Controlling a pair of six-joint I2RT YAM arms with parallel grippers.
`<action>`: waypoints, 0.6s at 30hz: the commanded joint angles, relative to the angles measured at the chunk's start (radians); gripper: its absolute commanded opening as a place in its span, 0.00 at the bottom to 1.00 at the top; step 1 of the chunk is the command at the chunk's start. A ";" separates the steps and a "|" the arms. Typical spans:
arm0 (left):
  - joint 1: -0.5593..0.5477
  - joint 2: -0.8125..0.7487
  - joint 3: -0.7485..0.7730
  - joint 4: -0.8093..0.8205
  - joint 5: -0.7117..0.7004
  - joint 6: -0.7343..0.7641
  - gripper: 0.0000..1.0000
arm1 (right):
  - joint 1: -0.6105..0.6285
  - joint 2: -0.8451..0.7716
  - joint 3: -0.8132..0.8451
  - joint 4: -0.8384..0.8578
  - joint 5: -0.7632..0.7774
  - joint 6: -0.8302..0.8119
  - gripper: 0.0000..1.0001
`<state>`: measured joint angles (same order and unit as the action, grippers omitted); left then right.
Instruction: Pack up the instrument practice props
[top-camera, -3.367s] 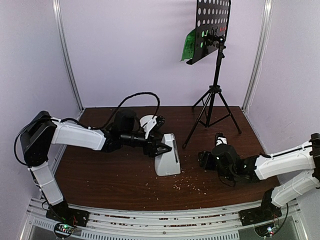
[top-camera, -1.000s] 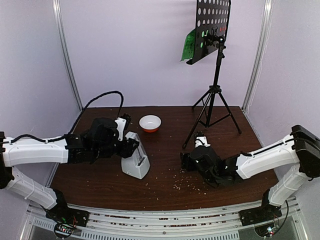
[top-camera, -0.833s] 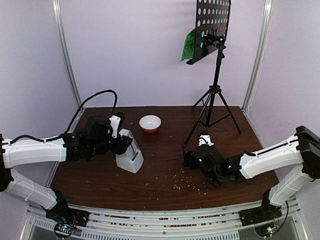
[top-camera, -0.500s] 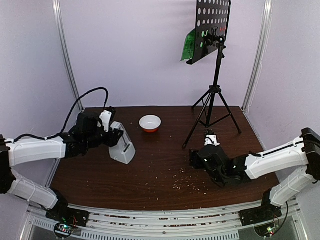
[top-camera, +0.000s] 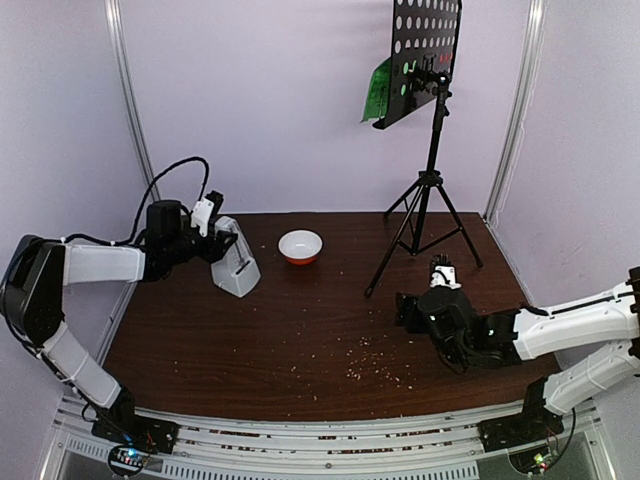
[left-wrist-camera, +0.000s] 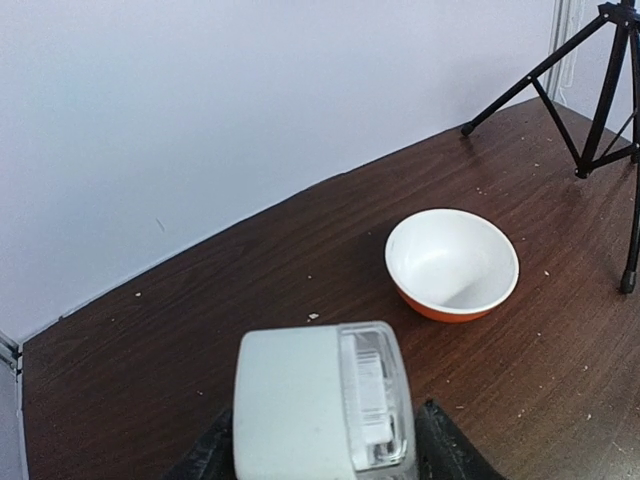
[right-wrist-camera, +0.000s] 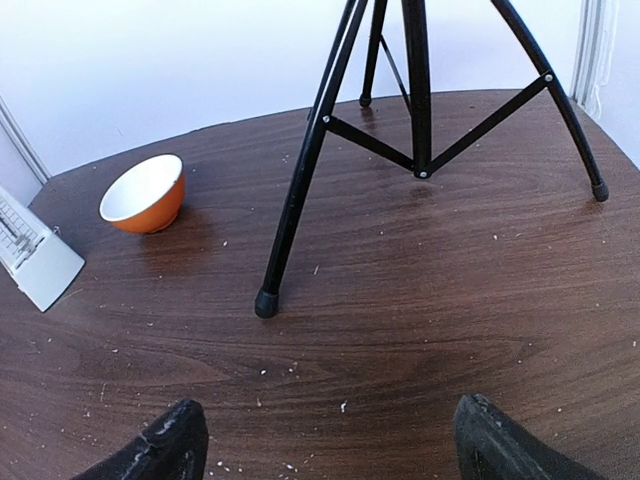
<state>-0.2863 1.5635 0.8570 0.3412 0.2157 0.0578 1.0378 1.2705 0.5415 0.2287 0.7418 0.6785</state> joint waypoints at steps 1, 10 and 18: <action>0.016 0.055 0.038 -0.083 0.067 0.100 0.56 | -0.013 -0.063 -0.018 -0.063 0.052 0.008 0.88; 0.016 -0.116 0.157 -0.219 0.005 -0.021 0.83 | -0.070 -0.208 0.094 -0.194 -0.052 -0.141 0.89; 0.016 -0.303 0.363 -0.482 0.005 -0.236 0.94 | -0.305 -0.135 0.240 -0.240 -0.348 -0.099 0.89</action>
<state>-0.2737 1.3289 1.1248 -0.0132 0.1810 -0.0772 0.8173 1.0790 0.7296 0.0284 0.5720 0.5720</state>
